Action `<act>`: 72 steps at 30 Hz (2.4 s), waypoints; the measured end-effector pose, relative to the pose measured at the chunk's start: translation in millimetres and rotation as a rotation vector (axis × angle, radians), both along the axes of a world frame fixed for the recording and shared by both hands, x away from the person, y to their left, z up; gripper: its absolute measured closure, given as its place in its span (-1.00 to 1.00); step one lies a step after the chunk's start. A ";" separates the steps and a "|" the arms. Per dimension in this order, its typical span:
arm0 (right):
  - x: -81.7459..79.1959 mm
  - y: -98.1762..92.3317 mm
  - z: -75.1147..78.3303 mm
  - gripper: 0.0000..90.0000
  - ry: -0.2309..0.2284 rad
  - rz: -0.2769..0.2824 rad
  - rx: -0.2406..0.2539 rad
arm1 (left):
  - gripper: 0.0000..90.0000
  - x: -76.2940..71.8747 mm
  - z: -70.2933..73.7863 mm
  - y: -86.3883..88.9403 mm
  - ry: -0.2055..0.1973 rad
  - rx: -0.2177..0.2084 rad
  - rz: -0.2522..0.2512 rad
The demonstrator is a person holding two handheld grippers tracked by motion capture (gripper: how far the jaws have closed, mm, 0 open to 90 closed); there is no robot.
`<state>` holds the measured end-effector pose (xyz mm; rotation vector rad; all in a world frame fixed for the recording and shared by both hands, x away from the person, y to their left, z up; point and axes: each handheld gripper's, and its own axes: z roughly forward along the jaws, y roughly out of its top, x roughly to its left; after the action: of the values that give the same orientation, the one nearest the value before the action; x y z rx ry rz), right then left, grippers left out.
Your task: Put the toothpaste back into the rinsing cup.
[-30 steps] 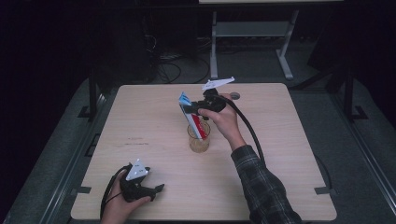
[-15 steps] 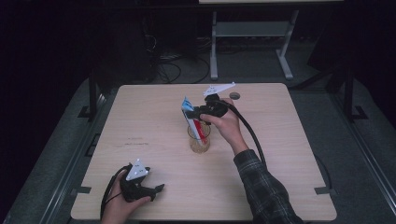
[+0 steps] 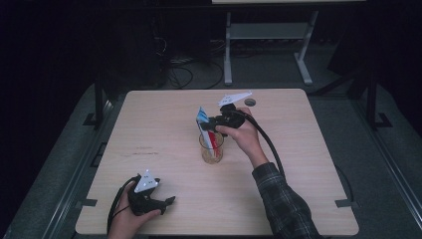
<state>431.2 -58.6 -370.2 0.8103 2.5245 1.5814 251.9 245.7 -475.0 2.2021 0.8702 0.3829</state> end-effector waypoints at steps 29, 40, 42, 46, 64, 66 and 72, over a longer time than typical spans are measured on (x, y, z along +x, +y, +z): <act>-23.8 -65.6 4.4 -0.02 -0.032 -0.130 -0.070 | -0.70 -0.4 -0.2 -0.6 0.001 -0.006 0.003; -41.8 -91.5 -4.6 -0.05 -0.039 -0.165 -0.089 | -0.70 -0.2 -0.1 -0.6 0.002 -0.005 0.004; -45.4 -96.3 -7.0 -0.06 -0.036 -0.177 -0.093 | -0.70 -0.1 -0.1 -0.7 0.002 -0.004 0.004; -50.5 -105.0 -11.8 -0.12 -0.032 -0.209 -0.119 | -0.70 0.2 -0.1 -0.8 0.001 -0.004 0.004; -86.8 -146.3 -43.2 -0.25 0.010 -0.306 -0.156 | -0.70 0.4 -0.2 -1.1 0.001 -0.006 0.005; -91.5 -149.6 -48.1 -0.25 0.012 -0.314 -0.165 | -0.70 0.4 -0.2 -1.1 0.001 -0.005 0.005; -105.9 -160.3 -62.1 -0.30 0.032 -0.326 -0.188 | -0.70 0.4 -0.2 -1.1 0.001 -0.005 0.005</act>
<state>325.3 -218.9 -432.3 1.1554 2.3617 1.2214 252.2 244.6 -475.2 2.1957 0.8767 0.3817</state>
